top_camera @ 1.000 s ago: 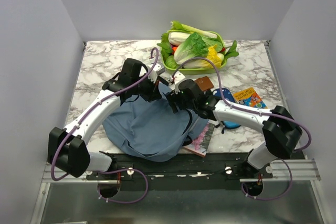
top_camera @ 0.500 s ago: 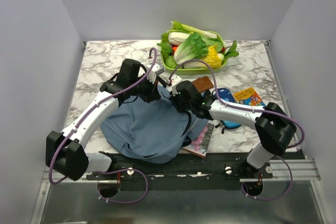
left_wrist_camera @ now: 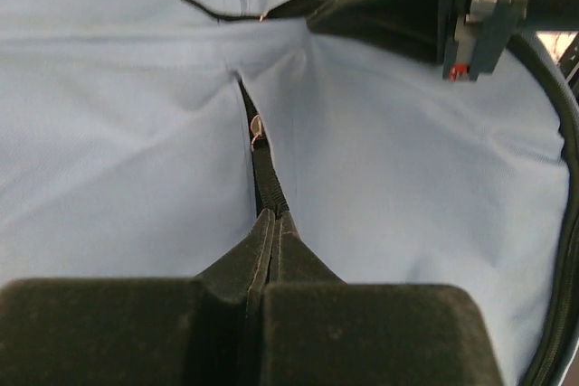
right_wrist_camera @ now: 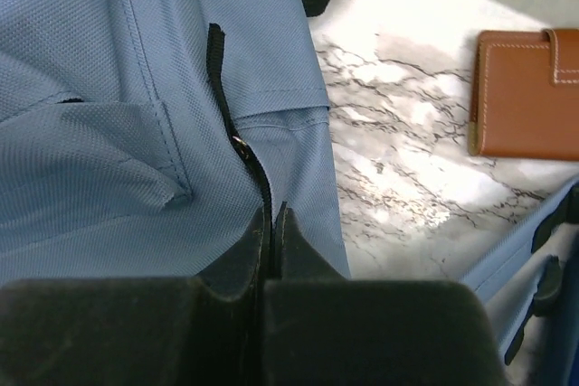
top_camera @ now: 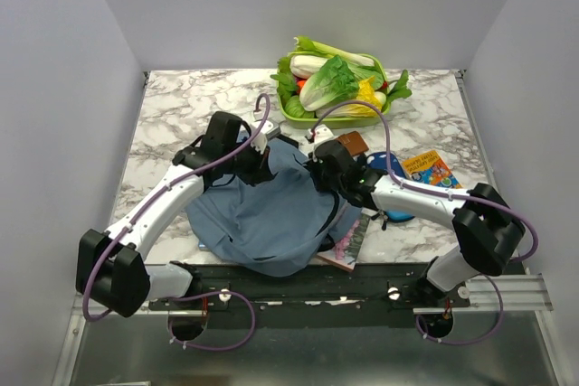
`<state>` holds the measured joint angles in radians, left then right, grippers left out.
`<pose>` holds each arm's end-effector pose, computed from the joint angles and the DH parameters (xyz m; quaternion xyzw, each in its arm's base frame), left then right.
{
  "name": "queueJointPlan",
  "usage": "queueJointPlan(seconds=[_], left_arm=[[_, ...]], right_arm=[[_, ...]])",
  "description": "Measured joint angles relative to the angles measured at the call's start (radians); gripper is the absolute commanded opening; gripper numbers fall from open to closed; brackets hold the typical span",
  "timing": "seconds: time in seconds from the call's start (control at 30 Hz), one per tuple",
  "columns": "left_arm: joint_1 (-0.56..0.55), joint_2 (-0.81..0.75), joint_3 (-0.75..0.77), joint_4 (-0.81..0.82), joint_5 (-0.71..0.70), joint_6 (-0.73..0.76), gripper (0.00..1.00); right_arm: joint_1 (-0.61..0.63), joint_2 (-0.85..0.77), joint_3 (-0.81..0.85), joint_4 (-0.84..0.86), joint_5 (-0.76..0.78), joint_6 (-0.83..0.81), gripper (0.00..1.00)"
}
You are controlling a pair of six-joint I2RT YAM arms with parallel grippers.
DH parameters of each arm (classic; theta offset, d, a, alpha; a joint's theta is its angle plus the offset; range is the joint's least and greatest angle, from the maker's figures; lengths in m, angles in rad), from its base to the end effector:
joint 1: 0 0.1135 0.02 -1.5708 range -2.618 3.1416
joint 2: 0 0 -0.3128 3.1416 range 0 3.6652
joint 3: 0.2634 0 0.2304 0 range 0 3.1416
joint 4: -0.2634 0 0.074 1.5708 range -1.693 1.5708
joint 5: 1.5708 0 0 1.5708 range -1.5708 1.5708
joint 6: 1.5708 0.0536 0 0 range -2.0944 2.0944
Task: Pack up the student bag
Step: Unzip the student bag at the center of the board.
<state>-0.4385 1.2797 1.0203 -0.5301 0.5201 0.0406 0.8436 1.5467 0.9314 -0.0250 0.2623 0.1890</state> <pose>0.2110 -0.1283 0.3285 0.3071 0.8448 -0.3058 0.3137 0.2295 0.2370 0.2717 -0.2293 0.8579 0.1179 0.4445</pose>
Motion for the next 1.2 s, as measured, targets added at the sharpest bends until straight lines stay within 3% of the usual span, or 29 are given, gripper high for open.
queueJointPlan(seconds=[0.6,1.0,1.1,1.2], left_arm=[[0.014,-0.201,-0.104,-0.164,-0.133,0.094,0.0],[0.148,-0.216,-0.058,-0.275,-0.151,0.134,0.0],[0.154,-0.216,-0.035,-0.295,-0.15,0.16,0.0],[0.155,-0.208,-0.024,-0.321,-0.148,0.191,0.0]], right_arm=[[-0.04,0.038,0.006,-0.042,0.124,0.146,0.01],[-0.051,0.04,0.017,-0.063,0.159,0.185,0.01],[-0.053,0.039,0.021,-0.064,0.158,0.188,0.07],[-0.053,0.032,0.035,-0.074,0.148,0.179,0.29]])
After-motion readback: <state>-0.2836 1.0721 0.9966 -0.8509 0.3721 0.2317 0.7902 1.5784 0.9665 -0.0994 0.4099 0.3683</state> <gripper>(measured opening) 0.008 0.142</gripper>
